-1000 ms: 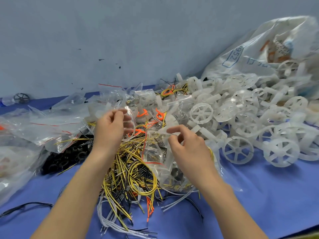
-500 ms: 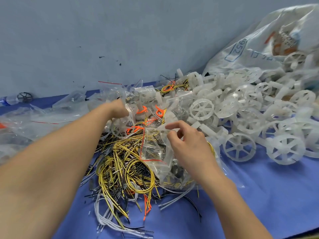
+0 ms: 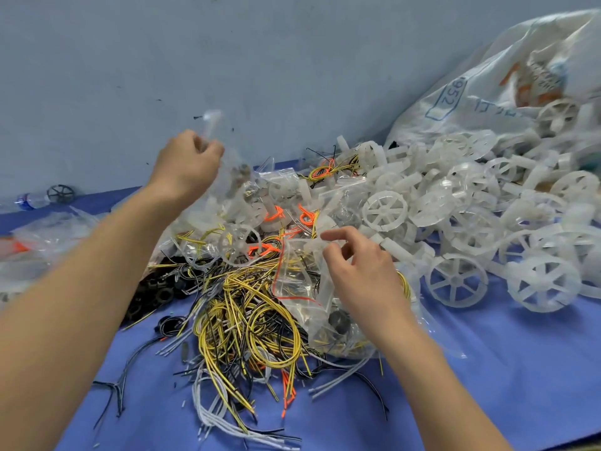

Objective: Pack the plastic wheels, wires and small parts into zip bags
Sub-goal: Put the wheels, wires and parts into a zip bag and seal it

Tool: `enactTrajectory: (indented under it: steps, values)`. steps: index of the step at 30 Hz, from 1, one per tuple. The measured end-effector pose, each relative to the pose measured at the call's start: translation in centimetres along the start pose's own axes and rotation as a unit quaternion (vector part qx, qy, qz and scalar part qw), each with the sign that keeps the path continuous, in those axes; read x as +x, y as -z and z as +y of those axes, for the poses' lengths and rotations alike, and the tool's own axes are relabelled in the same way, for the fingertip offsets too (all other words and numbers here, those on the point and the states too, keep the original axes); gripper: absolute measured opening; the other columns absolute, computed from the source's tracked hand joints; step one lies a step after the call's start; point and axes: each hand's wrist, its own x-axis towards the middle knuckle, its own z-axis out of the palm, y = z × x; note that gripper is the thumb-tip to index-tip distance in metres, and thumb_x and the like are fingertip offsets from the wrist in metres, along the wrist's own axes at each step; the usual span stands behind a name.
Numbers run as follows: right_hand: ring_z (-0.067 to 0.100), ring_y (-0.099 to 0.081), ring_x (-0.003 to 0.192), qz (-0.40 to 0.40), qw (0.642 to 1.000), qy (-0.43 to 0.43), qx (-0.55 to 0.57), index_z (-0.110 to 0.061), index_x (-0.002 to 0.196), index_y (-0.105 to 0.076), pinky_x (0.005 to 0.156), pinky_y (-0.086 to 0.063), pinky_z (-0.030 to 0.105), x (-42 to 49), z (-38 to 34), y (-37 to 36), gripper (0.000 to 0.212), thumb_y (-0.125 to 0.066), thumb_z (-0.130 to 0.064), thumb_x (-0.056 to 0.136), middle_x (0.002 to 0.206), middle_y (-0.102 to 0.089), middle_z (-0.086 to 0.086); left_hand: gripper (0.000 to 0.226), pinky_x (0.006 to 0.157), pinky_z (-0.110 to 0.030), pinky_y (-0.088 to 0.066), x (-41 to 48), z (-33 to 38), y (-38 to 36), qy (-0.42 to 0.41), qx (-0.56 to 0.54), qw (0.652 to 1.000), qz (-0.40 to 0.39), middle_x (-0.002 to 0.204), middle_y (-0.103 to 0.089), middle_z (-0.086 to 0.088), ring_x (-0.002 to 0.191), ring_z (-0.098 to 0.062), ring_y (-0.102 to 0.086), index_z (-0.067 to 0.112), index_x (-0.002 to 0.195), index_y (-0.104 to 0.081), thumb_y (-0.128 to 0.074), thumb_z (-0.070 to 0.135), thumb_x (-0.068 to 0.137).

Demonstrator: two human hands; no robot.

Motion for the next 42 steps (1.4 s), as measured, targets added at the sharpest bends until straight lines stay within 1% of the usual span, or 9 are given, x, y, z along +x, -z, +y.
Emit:
enactTrajectory:
  steps: [3, 6, 14, 17, 21, 27, 33, 38, 42]
  values:
    - [0.008, -0.054, 0.057, 0.009, 1.0, -0.001, 0.015, -0.037, 0.105, -0.064, 0.053, -0.04, 0.026, -0.2, -0.3, -0.1, 0.02, -0.048, -0.03, 0.095, 0.063, -0.061, -0.01, 0.014, 0.068, -0.04, -0.062, -5.1, 1.2, 1.1, 0.142, -0.339, 0.928, -0.06, 0.094, -0.07, -0.024, 0.079, -0.031, -0.074, 0.007, 0.098, -0.048, -0.048, 0.021, 0.098]
    - [0.005, -0.051, 0.054, 0.012, 0.999, 0.002, 0.035, -0.036, 0.104, -0.063, 0.051, -0.037, 0.022, -0.3, -0.4, -0.4, 0.02, -0.047, -0.028, 0.096, 0.066, -0.059, -0.019, 0.021, 0.068, -0.035, -0.061, -10.3, 0.8, 1.1, 0.212, -0.488, 0.835, -0.136, 0.097, -0.069, -0.033, 0.09, -0.039, -0.072, 0.005, 0.115, -0.045, -0.046, 0.019, 0.1]
    - [0.004, -0.046, 0.05, 0.006, 0.998, -0.001, 0.068, -0.038, 0.102, -0.062, 0.053, -0.035, 0.026, 0.0, -0.6, -0.7, 0.02, -0.047, -0.028, 0.095, 0.06, -0.056, -0.017, 0.022, 0.064, -0.039, -0.061, -14.3, 2.0, 1.2, 0.196, -0.546, 0.799, -0.156, 0.098, -0.071, -0.029, 0.091, -0.041, -0.071, 0.013, 0.095, -0.067, -0.048, 0.022, 0.099]
    - [0.004, -0.046, 0.05, 0.011, 0.998, 0.001, 0.069, -0.037, 0.103, -0.063, 0.054, -0.035, 0.026, -0.1, -0.7, -0.7, 0.02, -0.047, -0.028, 0.095, 0.06, -0.056, -0.017, 0.023, 0.073, -0.048, -0.059, -14.4, 2.1, 1.0, 0.183, -0.538, 0.804, -0.175, 0.105, -0.07, -0.027, 0.097, -0.043, -0.069, 0.008, 0.1, -0.065, -0.048, 0.024, 0.098]
    - [0.004, -0.044, 0.047, 0.018, 0.998, 0.011, 0.06, -0.036, 0.103, -0.063, 0.052, -0.035, 0.025, -0.3, -0.8, -0.8, 0.019, -0.047, -0.028, 0.096, 0.061, -0.056, -0.016, 0.029, 0.076, -0.051, -0.058, -15.0, 1.9, 0.3, 0.198, -0.531, 0.805, -0.175, 0.105, -0.069, -0.029, 0.099, -0.042, -0.069, 0.009, 0.082, -0.066, -0.048, 0.025, 0.099]
    - [0.007, -0.046, 0.049, 0.039, 0.998, 0.024, 0.044, -0.037, 0.102, -0.062, 0.053, -0.038, 0.031, -0.6, -1.0, -1.1, 0.018, -0.048, -0.028, 0.094, 0.074, -0.06, -0.008, 0.027, 0.09, -0.056, -0.053, -15.9, 2.2, -0.6, 0.232, -0.589, 0.751, -0.187, 0.113, -0.068, -0.025, 0.105, -0.037, -0.068, 0.007, 0.112, -0.06, -0.044, 0.026, 0.101]
    - [0.007, -0.057, 0.064, 0.07, 0.997, 0.031, 0.026, -0.038, 0.104, -0.062, 0.058, -0.045, 0.03, -0.9, -1.3, -1.1, 0.019, -0.049, -0.028, 0.095, 0.08, -0.063, -0.018, 0.041, 0.093, -0.055, -0.051, -16.9, 3.0, -3.1, 0.223, -0.699, 0.652, -0.19, 0.119, -0.066, -0.024, 0.11, -0.039, -0.065, -0.001, 0.127, -0.053, -0.043, 0.023, 0.096]
    - [0.006, -0.056, 0.063, 0.07, 0.996, 0.041, 0.028, -0.037, 0.107, -0.063, 0.056, -0.042, 0.025, -1.3, -1.8, -0.6, 0.021, -0.049, -0.025, 0.095, 0.083, -0.061, -0.022, 0.038, 0.105, -0.054, -0.042, -16.8, 2.7, -3.8, 0.203, -0.738, 0.629, -0.136, 0.123, -0.066, -0.018, 0.117, -0.036, -0.062, 0.007, 0.127, -0.055, -0.032, 0.026, 0.105]
    - [0.008, -0.056, 0.064, 0.066, 0.995, 0.066, 0.016, -0.036, 0.107, -0.063, 0.059, -0.043, 0.027, -1.8, -2.6, -0.7, 0.019, -0.051, -0.026, 0.096, 0.083, -0.06, -0.019, 0.039, 0.1, -0.049, -0.049, -17.0, 2.8, -4.4, 0.22, -0.747, 0.608, -0.156, 0.125, -0.064, -0.02, 0.115, -0.036, -0.062, 0.003, 0.131, -0.052, -0.037, 0.022, 0.1]
